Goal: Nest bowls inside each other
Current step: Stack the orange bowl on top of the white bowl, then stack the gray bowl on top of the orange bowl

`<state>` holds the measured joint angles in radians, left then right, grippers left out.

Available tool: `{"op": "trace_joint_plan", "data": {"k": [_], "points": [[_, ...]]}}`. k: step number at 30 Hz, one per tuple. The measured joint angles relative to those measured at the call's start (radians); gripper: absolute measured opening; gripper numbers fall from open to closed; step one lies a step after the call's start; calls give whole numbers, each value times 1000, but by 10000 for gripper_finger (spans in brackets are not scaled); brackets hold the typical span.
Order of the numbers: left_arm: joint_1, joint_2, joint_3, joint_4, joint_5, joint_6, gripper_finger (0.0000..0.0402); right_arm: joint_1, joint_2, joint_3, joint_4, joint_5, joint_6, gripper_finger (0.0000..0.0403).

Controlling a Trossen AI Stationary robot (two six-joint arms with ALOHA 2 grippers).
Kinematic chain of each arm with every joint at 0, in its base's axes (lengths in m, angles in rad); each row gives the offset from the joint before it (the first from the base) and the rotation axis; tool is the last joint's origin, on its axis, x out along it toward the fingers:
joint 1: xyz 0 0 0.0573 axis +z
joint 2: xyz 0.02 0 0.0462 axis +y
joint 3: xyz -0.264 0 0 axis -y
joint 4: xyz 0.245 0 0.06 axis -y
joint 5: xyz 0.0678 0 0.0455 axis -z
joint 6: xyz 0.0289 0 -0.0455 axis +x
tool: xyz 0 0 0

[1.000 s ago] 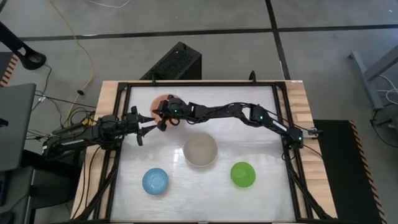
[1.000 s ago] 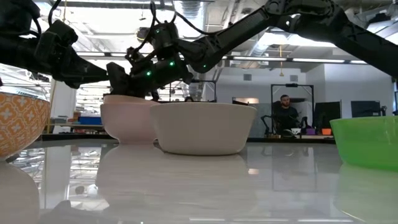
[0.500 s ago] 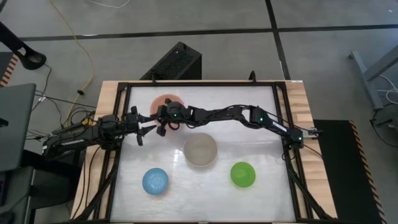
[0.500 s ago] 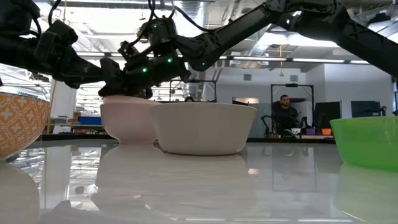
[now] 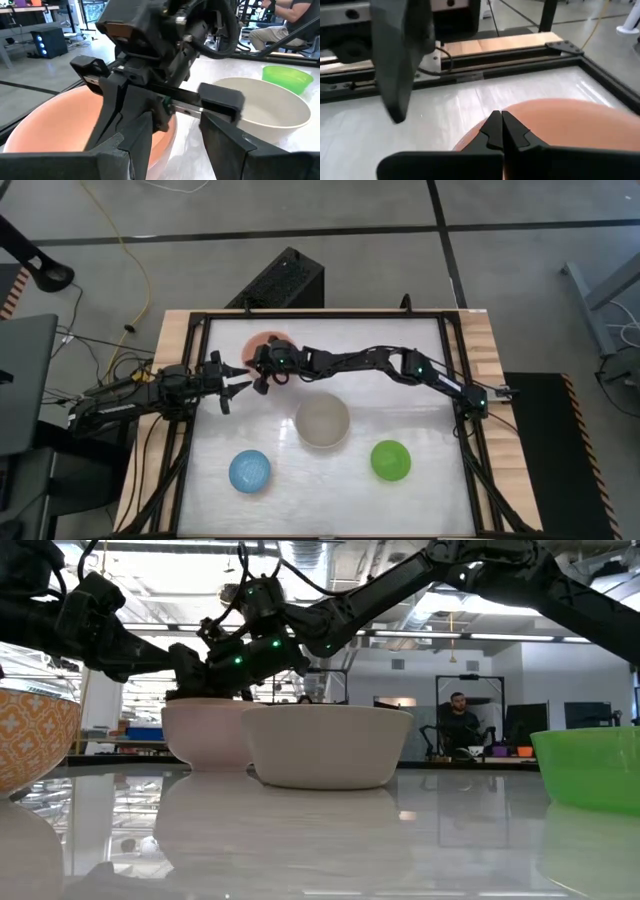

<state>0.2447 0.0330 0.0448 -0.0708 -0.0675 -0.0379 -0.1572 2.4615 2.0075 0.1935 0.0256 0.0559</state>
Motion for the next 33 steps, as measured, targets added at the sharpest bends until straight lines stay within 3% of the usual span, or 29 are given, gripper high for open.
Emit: {"op": "trace_joint_plan", "data": {"k": [5, 8, 15, 22, 28, 33], "points": [[0, 0, 0, 0, 0, 0, 158, -1, -22, 0, 19, 3, -26, 5], [0, 0, 0, 0, 0, 0, 158, -10, -83, 0, -71, 3, -36, 5], [0, 0, 0, 0, 0, 0, 158, -6, -319, 2, -601, 22, 16, 5], [0, 0, 0, 0, 0, 0, 158, 62, -482, 2, -1138, 34, 332, 17], [0, 0, 0, 0, 0, 0, 158, 185, -484, 0, -1366, 97, 561, 70], [0, 0, 0, 0, 0, 0, 158, 250, -457, -22, -1519, 134, 651, 153]]}}
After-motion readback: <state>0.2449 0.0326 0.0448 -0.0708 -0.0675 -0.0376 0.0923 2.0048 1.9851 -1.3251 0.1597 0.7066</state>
